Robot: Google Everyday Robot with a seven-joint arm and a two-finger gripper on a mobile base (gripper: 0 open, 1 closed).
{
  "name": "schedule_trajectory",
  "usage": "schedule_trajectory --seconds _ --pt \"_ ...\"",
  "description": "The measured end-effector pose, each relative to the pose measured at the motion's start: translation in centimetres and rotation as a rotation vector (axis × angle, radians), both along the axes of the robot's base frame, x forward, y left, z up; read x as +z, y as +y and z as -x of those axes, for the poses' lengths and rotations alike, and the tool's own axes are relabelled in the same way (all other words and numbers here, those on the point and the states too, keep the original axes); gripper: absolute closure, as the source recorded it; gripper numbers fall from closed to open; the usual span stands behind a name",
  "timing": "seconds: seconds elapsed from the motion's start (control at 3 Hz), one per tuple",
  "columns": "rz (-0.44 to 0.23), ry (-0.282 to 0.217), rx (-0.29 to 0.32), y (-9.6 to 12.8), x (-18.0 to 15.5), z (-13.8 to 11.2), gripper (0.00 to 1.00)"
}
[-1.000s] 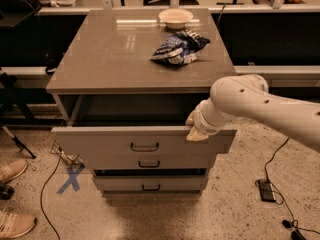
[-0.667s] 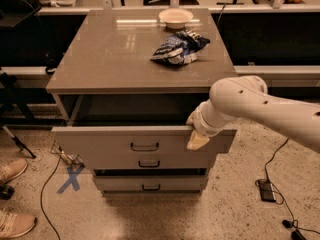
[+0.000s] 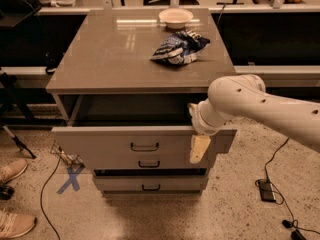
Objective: Open top drawer
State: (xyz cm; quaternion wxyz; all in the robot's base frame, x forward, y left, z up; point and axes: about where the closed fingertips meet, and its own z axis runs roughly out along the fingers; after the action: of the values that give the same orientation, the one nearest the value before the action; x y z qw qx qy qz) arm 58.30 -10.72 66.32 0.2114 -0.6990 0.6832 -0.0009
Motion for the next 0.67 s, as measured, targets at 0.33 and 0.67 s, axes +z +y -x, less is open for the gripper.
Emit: schedule_trajectory --seconds 0.33,0.67 --pt "0.030 0.107 0.001 0.02 -1.36 0.70 0.00" --pt "0.049 0.167 -0.015 -0.32 -1.93 1.57 0.00"
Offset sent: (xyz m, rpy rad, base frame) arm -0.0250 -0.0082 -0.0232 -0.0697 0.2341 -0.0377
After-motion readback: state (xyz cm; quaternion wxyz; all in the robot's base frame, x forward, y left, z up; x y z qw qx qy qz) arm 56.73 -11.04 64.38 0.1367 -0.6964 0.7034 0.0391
